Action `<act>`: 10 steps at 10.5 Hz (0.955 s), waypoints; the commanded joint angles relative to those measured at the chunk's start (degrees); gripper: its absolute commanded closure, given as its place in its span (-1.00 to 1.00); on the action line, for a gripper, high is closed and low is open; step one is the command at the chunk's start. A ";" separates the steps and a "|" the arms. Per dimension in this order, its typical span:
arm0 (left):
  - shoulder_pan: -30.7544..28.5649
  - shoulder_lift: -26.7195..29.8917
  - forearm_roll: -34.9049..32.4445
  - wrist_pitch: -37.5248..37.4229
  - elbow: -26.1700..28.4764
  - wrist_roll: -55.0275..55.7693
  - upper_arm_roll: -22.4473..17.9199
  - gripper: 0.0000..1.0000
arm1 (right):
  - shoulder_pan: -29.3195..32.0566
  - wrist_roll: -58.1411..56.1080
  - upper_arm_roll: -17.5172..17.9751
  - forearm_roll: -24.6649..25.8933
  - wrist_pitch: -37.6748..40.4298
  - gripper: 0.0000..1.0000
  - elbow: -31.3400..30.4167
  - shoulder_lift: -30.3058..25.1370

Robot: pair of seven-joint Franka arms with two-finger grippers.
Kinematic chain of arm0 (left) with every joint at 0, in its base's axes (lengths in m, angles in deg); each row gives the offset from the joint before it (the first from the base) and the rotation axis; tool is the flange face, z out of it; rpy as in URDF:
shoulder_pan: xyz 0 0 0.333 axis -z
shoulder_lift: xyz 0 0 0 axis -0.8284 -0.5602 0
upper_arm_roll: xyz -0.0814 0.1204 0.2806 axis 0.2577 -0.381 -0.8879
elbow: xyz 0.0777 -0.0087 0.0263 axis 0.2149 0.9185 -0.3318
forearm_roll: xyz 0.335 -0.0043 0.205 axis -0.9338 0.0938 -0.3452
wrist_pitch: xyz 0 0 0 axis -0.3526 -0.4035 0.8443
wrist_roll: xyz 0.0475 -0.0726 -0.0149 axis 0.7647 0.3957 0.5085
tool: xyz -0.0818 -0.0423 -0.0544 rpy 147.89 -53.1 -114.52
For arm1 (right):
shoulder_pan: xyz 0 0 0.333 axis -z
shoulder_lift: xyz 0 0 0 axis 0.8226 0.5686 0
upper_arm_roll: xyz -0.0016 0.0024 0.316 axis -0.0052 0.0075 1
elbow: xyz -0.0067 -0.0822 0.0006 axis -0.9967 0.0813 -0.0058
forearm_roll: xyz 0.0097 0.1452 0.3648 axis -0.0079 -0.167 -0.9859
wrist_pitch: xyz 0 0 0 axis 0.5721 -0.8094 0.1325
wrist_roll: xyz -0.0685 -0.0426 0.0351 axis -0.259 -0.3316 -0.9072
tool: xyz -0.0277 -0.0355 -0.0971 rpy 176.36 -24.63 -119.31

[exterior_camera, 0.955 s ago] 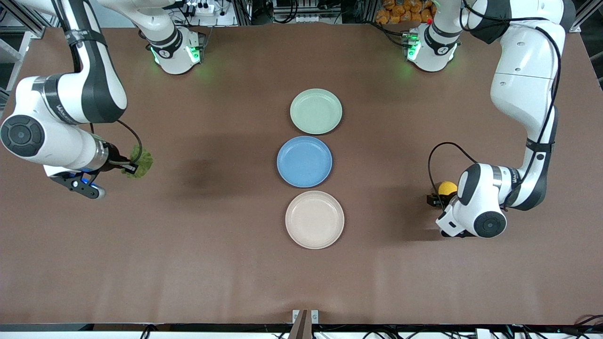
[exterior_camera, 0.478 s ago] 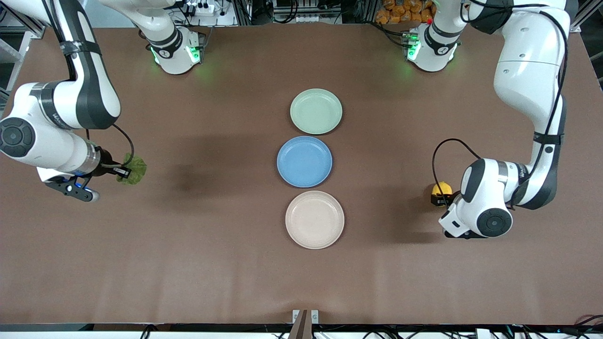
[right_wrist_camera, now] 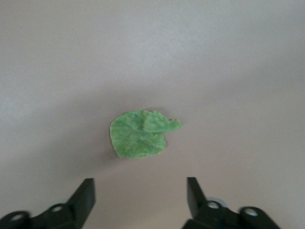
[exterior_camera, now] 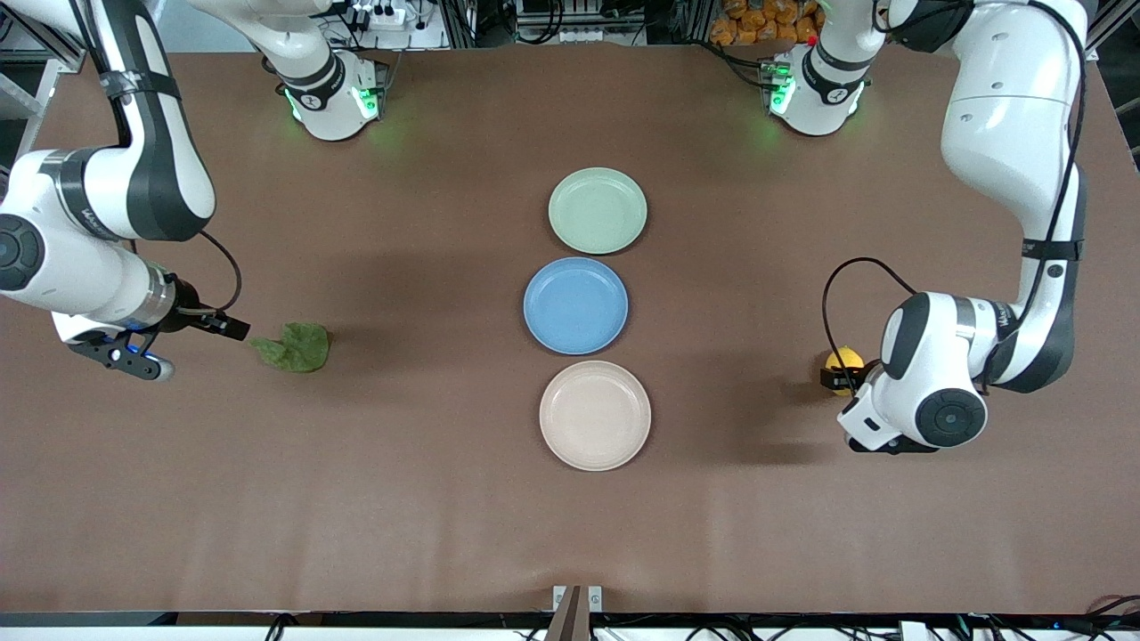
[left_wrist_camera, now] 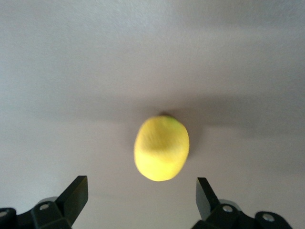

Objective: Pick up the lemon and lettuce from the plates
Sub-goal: 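Release the lettuce with the right gripper while the left gripper lowers the lemon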

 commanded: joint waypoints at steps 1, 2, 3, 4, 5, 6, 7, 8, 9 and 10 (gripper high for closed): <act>-0.82 3.71 0.32 -2.45 0.55 -0.71 0.15 -1.00 | 1.15 -4.96 0.83 -0.13 -0.07 -1.00 -0.75 -2.90; -0.82 4.50 0.85 -2.98 0.55 -0.62 -0.03 -1.00 | 1.24 -6.63 0.83 -0.13 -0.07 -1.00 -0.75 -4.21; -1.08 5.99 1.38 -4.38 0.55 -0.70 -0.12 -1.00 | 1.33 -9.43 0.83 -0.13 0.02 -1.00 -0.75 -5.96; -1.09 6.70 1.99 -5.52 0.55 -0.71 -0.29 -1.00 | 2.11 -11.46 1.09 -0.13 0.54 -1.00 -0.75 -7.72; -1.17 7.57 2.69 -5.62 0.55 -0.71 -0.47 -1.00 | 2.56 -14.61 1.01 -0.13 2.64 -1.00 0.47 -9.39; -2.13 7.93 2.96 -5.62 0.64 -0.71 -0.29 -1.00 | 2.56 -15.60 1.01 -0.13 5.96 -1.00 2.57 -10.45; -3.71 8.98 3.40 -5.62 0.90 -1.14 -0.03 -1.00 | 2.65 -15.78 0.92 -0.13 9.65 -1.00 5.46 -10.46; -3.37 10.64 5.23 -5.62 1.60 -3.67 -0.64 -1.00 | 2.73 -15.87 0.83 -0.21 11.95 -1.00 8.36 -10.46; -2.76 13.79 6.73 -5.53 4.13 -6.65 -2.64 -1.00 | 2.82 -16.22 0.66 -2.04 12.50 -1.00 9.35 -10.55; -2.41 16.95 8.75 -5.27 7.98 -7.38 -3.97 -1.00 | 3.00 -19.53 -0.83 -6.67 13.29 -1.00 10.05 -10.64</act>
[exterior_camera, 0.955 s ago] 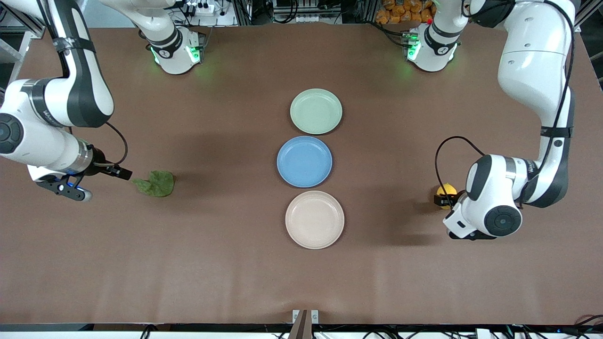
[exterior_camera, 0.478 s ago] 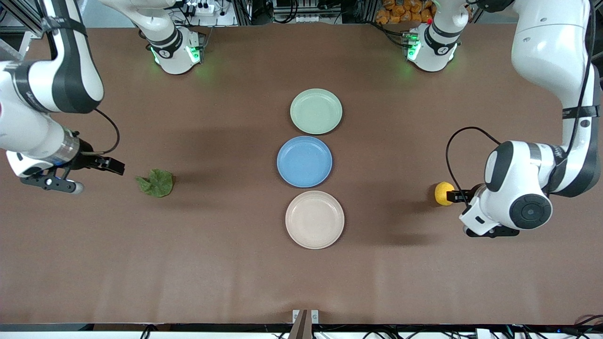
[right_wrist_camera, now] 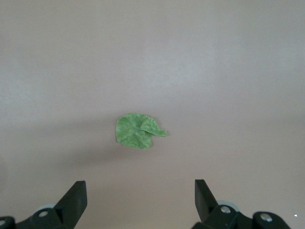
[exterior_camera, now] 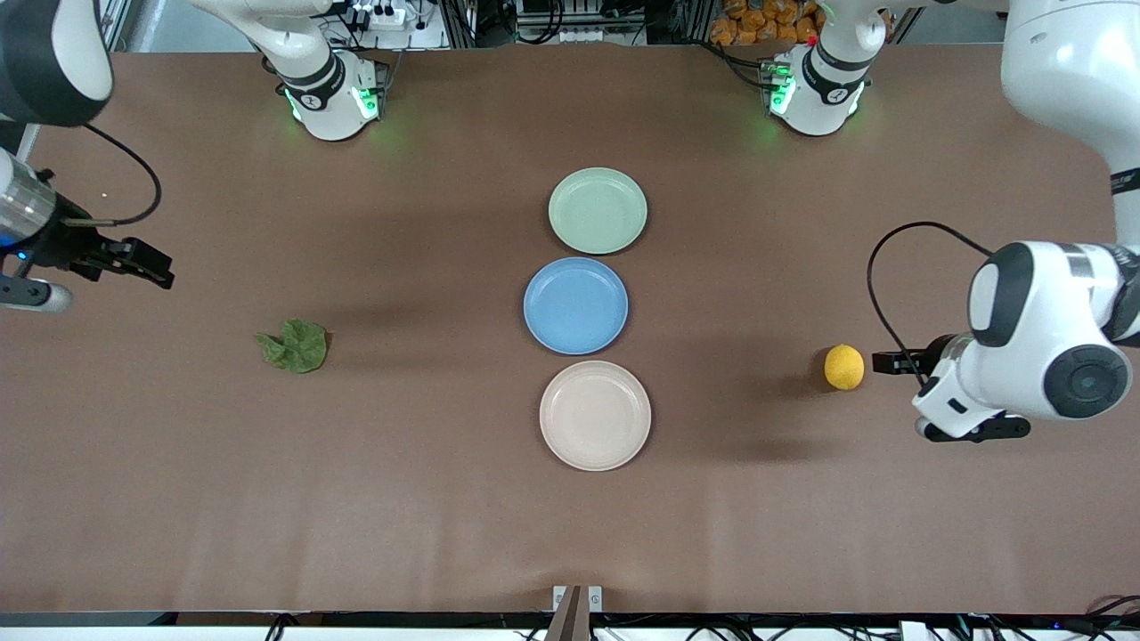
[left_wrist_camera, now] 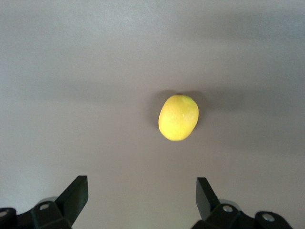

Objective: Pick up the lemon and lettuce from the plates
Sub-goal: 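Release the lettuce with the right gripper while the left gripper lowers the lemon, then release the lemon with the left gripper while the right gripper withdraws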

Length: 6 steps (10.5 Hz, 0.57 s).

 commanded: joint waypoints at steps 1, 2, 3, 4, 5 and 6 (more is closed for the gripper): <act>1.96 9.49 4.11 0.44 10.15 -2.56 -3.48 -1.00 | 1.23 -8.08 -1.48 -6.67 3.21 -1.00 2.43 0.29; 2.59 12.65 4.64 0.44 13.05 -2.56 -4.45 -1.00 | 1.14 -9.26 -1.49 -6.26 3.92 -1.00 3.14 -0.23; 2.77 16.08 6.30 0.44 16.04 -2.47 -5.07 -1.00 | 0.97 -9.10 -1.32 -4.34 4.02 -1.00 3.14 -0.33; 2.77 19.86 6.66 0.44 18.07 -2.56 -5.34 -1.00 | 0.71 -8.75 -1.14 -1.10 4.63 -1.00 3.66 -0.33; 2.77 23.72 6.75 0.09 19.92 -2.39 -5.34 -1.00 | 0.70 -8.39 -1.14 0.15 6.55 -1.00 5.76 -0.33; 2.77 27.41 6.75 -0.52 21.59 -2.30 -5.34 -1.00 | 0.88 -7.87 -1.14 0.34 8.57 -1.00 8.22 -0.33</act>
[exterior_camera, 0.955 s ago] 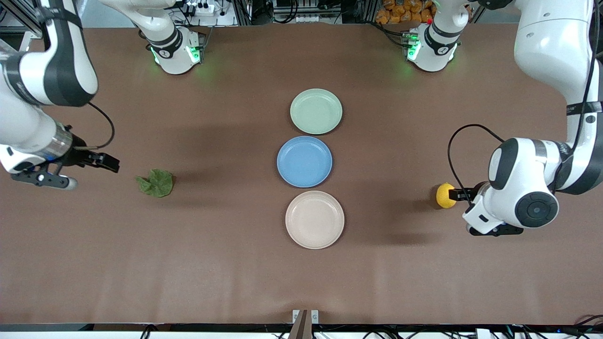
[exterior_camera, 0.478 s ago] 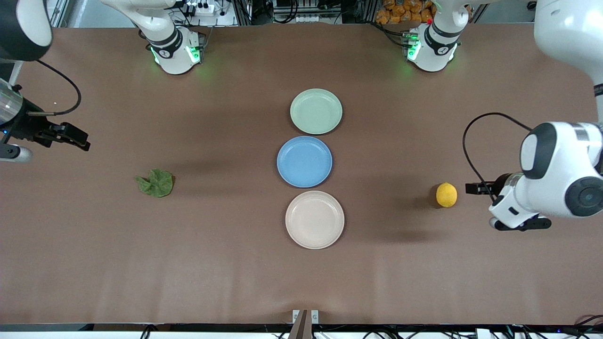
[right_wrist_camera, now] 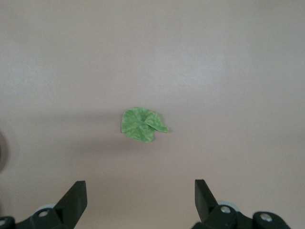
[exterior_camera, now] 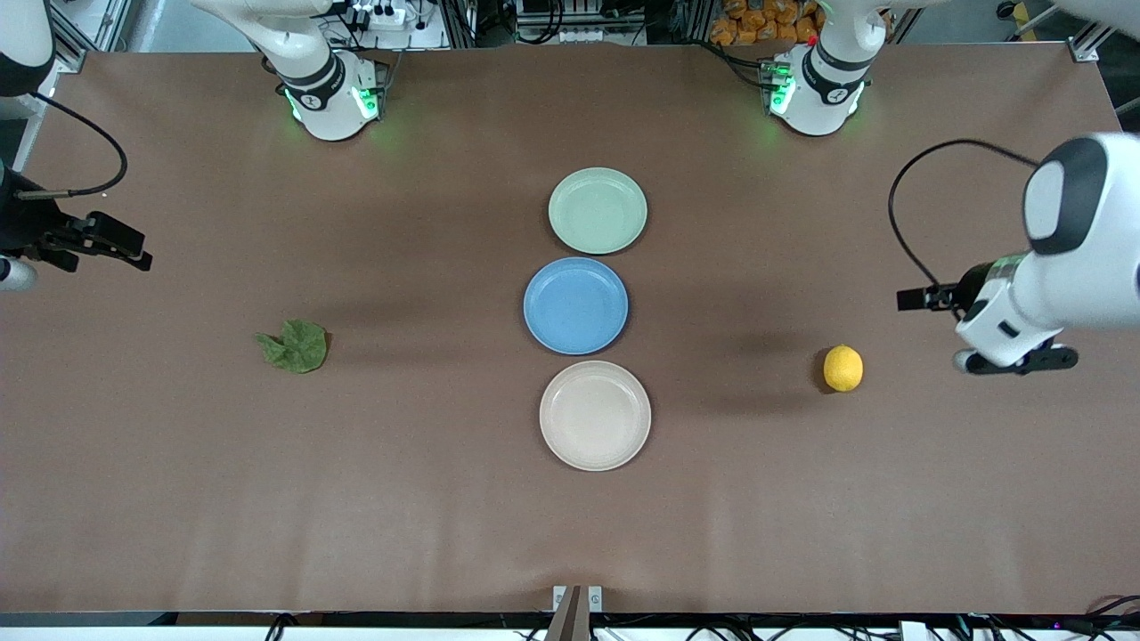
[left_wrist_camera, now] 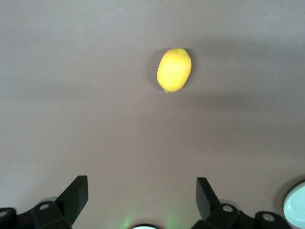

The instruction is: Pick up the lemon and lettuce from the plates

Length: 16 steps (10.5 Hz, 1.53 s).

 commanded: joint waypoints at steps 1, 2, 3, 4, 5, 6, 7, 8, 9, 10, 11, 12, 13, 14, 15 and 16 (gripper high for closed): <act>0.72 10.15 1.60 -2.01 5.88 -0.93 -1.13 -1.00 | 0.63 0.20 0.34 1.38 4.46 -1.00 5.28 -0.09; 0.72 12.61 2.03 -3.34 5.62 -0.84 -1.13 -1.00 | 0.72 0.20 0.33 1.12 5.34 -1.00 6.34 0.00; 0.63 15.07 2.12 -5.18 5.79 -0.84 -1.13 -1.00 | 0.63 0.29 0.42 1.12 5.35 -1.00 6.43 0.00; 0.72 16.49 2.13 -6.94 5.53 -0.84 -1.13 -1.00 | 0.54 0.20 0.60 1.20 5.35 -1.00 6.43 0.09; 0.81 16.85 2.21 -7.48 4.39 -0.76 -1.04 -1.00 | 0.46 0.20 0.68 1.12 5.35 -1.00 6.52 0.18; 1.24 16.85 1.69 -7.48 3.08 -0.58 -0.78 -1.00 | 0.11 0.12 0.60 1.12 5.35 -1.00 6.52 0.35; 1.25 16.68 1.69 -7.40 1.67 -0.67 -0.77 -1.00 | 0.02 -0.23 0.60 1.03 5.26 -1.00 6.52 0.44; 1.42 16.42 2.03 -7.31 0.70 -0.67 -0.77 -1.00 | 0.10 -0.41 0.51 1.03 5.26 -1.00 6.78 0.53; 1.68 16.06 2.04 -7.22 -1.40 -0.93 -0.77 -1.00 | 0.02 -0.41 0.51 0.94 5.26 -1.00 7.74 0.96; 1.69 16.15 1.95 -6.87 -1.77 -1.11 -0.77 -1.00 | 0.02 -0.24 0.51 0.77 5.18 -1.00 7.93 1.14; 1.60 16.24 1.95 -6.52 -2.29 -1.54 -0.95 -1.00 | 0.02 0.29 0.51 0.42 4.83 -1.00 7.93 1.14; 1.42 16.24 1.86 -6.52 -2.30 -3.37 -0.95 -1.00 | -0.07 0.55 0.51 -0.55 4.74 -1.00 8.02 1.14; 1.25 15.89 1.77 -6.52 -2.30 -3.91 -0.86 -1.00 | 0.28 1.86 0.51 -2.47 4.74 -1.00 8.02 1.14; 0.99 14.93 1.69 -6.52 -2.64 -3.92 -0.86 -1.00 | 0.54 2.40 0.42 -3.88 4.82 -1.00 8.02 1.23; 0.55 13.79 1.51 -6.52 -3.78 -3.92 -0.86 -1.00 | 0.28 2.40 0.42 -3.72 4.91 -1.00 8.02 1.32; 0.37 13.08 1.51 -6.52 -4.14 -3.92 -0.86 -1.00 | 0.28 2.31 0.42 -3.37 4.91 -1.00 8.02 1.32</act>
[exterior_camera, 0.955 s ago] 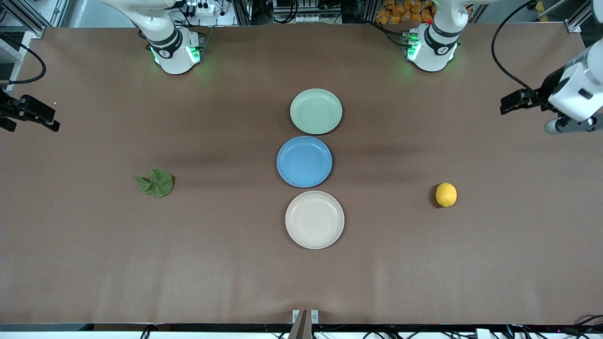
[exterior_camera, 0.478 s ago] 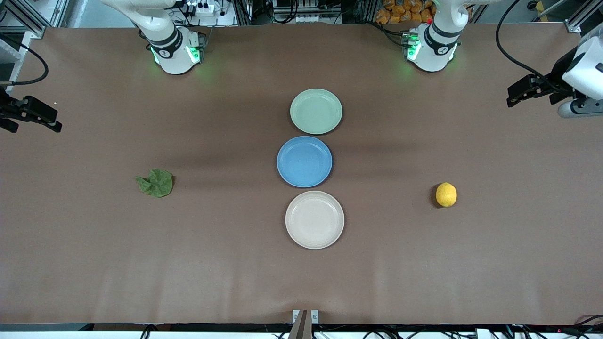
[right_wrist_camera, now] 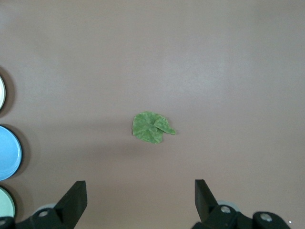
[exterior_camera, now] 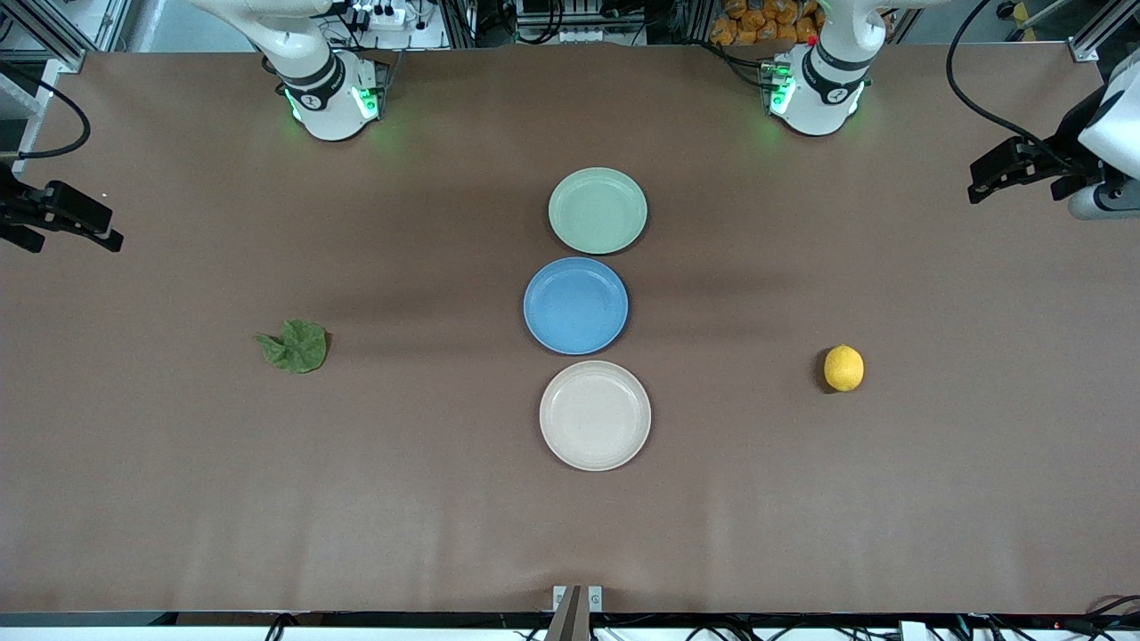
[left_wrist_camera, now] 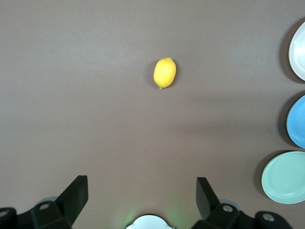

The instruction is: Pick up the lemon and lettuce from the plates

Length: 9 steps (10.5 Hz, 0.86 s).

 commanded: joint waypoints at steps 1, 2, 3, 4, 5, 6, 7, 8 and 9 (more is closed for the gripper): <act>-0.55 -2.06 0.71 -0.13 -2.36 -1.62 -0.30 -1.00 | 0.21 0.74 0.21 -0.75 0.56 -1.00 1.53 0.92; -0.55 -2.06 0.71 0.22 -2.36 -1.62 -0.30 -1.00 | 0.12 0.74 0.21 -0.40 0.73 -1.00 1.53 0.92; -0.38 -2.15 0.62 0.66 -2.36 -1.62 -0.30 -1.00 | 0.12 0.74 0.21 0.13 0.82 -1.00 1.53 0.92; -0.03 -2.15 0.62 1.19 -2.36 -1.62 -0.21 -1.00 | 0.12 0.74 0.21 0.13 0.91 -1.00 1.53 0.92; 0.15 -2.15 0.62 1.28 -2.36 -1.54 -0.21 -1.00 | 0.12 0.48 0.21 0.65 1.00 -1.00 1.53 0.92; 0.15 -2.06 0.62 1.37 -2.36 -1.54 -0.12 -1.00 | 0.12 0.47 0.21 1.88 1.09 -1.00 2.14 0.92; 0.24 -2.15 0.71 1.37 -2.36 -1.62 -0.04 -1.00 | 0.03 0.39 0.29 2.15 1.09 -1.00 2.24 0.92; 0.33 -2.06 0.62 1.37 -2.36 -1.62 -0.04 -1.00 | 0.03 0.56 0.29 2.15 1.09 -1.00 2.24 0.92; 0.41 -2.15 0.62 1.98 -2.36 -1.54 -0.04 -1.00 | 0.03 0.56 0.29 2.07 1.09 -1.00 2.24 0.92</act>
